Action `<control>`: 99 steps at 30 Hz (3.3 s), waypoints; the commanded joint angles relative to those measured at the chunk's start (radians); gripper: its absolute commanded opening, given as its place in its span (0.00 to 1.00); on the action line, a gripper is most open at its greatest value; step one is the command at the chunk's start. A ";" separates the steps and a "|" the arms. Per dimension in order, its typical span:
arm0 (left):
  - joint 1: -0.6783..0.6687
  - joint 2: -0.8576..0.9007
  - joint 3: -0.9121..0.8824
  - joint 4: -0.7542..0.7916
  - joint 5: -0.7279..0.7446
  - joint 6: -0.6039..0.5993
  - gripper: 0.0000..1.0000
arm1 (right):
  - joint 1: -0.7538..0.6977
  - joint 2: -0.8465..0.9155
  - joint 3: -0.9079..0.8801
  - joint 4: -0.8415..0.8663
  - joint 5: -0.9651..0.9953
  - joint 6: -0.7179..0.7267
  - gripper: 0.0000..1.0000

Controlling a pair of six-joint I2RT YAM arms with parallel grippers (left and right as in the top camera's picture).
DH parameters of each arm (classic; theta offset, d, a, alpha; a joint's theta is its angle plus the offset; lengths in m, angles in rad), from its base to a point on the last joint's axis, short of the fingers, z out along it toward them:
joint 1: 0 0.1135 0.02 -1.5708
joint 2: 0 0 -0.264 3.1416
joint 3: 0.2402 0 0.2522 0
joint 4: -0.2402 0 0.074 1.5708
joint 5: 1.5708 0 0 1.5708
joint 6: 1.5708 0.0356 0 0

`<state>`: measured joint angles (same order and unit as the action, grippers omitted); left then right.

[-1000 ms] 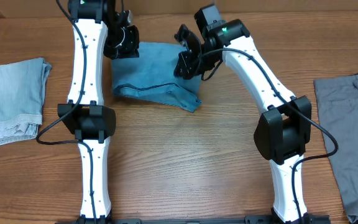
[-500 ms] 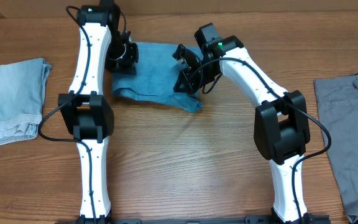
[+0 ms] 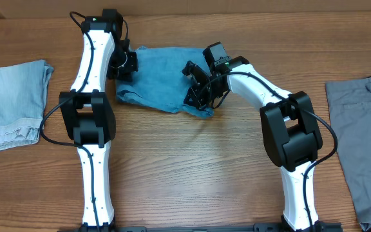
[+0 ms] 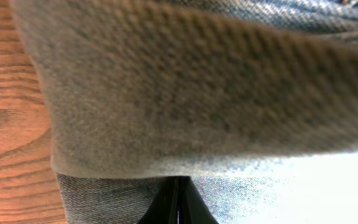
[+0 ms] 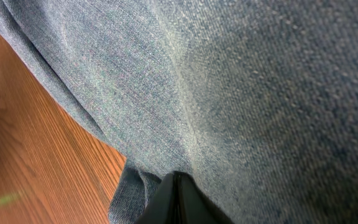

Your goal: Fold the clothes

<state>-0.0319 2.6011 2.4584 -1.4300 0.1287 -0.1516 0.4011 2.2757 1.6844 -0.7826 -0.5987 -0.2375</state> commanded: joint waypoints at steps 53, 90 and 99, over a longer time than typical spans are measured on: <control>-0.052 -0.045 0.067 -0.126 -0.084 -0.058 0.04 | -0.117 0.043 -0.080 -0.231 -0.248 -0.309 0.04; -0.027 -0.037 -0.197 0.560 -0.170 -0.080 0.07 | -0.121 0.320 0.318 0.216 0.239 0.401 0.04; -0.028 -0.089 0.289 0.199 -0.107 -0.050 0.04 | -0.143 0.150 0.395 0.185 0.031 0.421 0.04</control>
<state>-0.0639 2.5637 2.5843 -1.1179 -0.0036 -0.1986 0.2554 2.5183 2.0373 -0.5766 -0.5175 0.1802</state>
